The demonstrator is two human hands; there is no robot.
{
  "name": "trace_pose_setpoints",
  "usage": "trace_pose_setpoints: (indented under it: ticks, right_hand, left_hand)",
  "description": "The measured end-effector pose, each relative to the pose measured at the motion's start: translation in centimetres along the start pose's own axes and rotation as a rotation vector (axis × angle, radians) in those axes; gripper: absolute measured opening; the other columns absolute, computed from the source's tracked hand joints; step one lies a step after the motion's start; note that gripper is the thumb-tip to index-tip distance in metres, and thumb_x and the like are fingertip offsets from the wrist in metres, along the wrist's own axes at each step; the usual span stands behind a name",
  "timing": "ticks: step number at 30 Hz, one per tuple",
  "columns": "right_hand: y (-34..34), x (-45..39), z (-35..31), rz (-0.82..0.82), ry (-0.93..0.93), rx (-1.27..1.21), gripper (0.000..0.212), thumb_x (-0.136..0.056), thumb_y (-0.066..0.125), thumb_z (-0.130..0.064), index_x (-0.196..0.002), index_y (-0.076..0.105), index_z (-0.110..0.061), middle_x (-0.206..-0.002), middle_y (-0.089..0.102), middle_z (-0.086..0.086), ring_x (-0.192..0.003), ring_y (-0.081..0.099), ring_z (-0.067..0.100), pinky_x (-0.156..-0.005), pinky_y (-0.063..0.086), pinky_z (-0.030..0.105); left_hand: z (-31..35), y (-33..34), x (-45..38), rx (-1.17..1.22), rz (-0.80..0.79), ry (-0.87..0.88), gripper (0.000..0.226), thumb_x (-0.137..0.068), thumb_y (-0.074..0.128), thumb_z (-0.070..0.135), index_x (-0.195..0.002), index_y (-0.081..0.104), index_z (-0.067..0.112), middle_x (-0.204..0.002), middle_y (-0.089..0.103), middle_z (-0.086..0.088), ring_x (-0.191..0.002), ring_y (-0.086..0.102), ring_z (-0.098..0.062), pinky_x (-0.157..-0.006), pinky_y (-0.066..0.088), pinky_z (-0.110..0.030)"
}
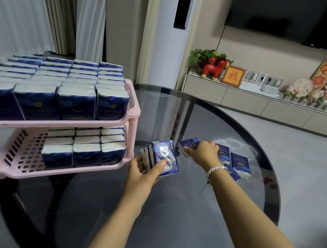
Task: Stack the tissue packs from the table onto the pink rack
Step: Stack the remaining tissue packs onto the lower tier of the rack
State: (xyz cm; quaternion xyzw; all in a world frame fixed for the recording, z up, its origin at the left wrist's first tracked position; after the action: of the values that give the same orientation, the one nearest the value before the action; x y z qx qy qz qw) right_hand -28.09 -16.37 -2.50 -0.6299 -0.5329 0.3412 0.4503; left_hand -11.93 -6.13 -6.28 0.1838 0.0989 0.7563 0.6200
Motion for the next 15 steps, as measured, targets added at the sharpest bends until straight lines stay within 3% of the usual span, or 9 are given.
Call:
trace_pose_setpoints:
  ticks: [4, 8, 13, 15]
  right_hand:
    - [0.0, -0.5, -0.2, -0.061, 0.01, -0.128, 0.056, -0.08, 0.069, -0.038, -0.121, 0.045, -0.009, -0.121, 0.053, 0.014, -0.114, 0.045, 0.029, -0.097, 0.042, 0.039]
    - [0.2, 0.9, -0.1, -0.053, -0.08, -0.195, 0.07, -0.072, 0.078, -0.032, -0.128, 0.041, -0.016, -0.128, 0.043, 0.01, -0.118, 0.042, 0.027, -0.098, 0.041, 0.038]
    - [0.1, 3.9, 0.6, -0.017, -0.168, -0.549, 0.04, -0.079, 0.073, -0.018, -0.114, 0.053, -0.021, -0.122, 0.053, 0.009, -0.099, 0.06, 0.021, -0.083, 0.054, 0.034]
    - [-0.6, 5.7, 0.8, -0.057, -0.18, -0.659, 0.038, -0.084, 0.068, -0.017, -0.119, 0.055, -0.021, -0.112, 0.059, 0.007, -0.093, 0.063, 0.018, -0.072, 0.054, 0.025]
  left_hand:
    - [-0.1, -0.2, 0.0, -0.008, 0.003, 0.002, 0.052, -0.082, 0.07, 0.013, -0.128, 0.048, 0.009, -0.122, 0.063, -0.01, -0.105, 0.066, -0.021, -0.084, 0.056, -0.035]
    - [0.1, -0.4, 0.4, 0.01, -0.024, -0.011, 0.052, -0.082, 0.07, 0.013, -0.129, 0.048, 0.009, -0.123, 0.062, -0.009, -0.102, 0.067, -0.02, -0.085, 0.056, -0.036]
    - [0.7, -0.8, 1.9, 0.025, -0.044, -0.008, 0.049, -0.084, 0.067, 0.01, -0.128, 0.047, 0.008, -0.12, 0.063, -0.008, -0.098, 0.068, -0.017, -0.085, 0.056, -0.037]
    - [1.1, -1.3, 2.7, 0.02, -0.054, -0.009, 0.048, -0.084, 0.066, 0.011, -0.128, 0.048, 0.008, -0.12, 0.063, -0.009, -0.1, 0.067, -0.02, -0.088, 0.055, -0.04]
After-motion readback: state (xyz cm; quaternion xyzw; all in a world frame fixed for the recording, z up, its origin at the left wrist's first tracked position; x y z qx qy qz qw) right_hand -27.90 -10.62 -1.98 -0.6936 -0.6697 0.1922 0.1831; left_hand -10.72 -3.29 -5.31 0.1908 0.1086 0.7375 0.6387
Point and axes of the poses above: each hand's wrist, its own x-axis away from the middle knuckle, its own y-axis out of the palm, z = x × y, the point moved 1 cm from there along -x, towards the middle knuckle
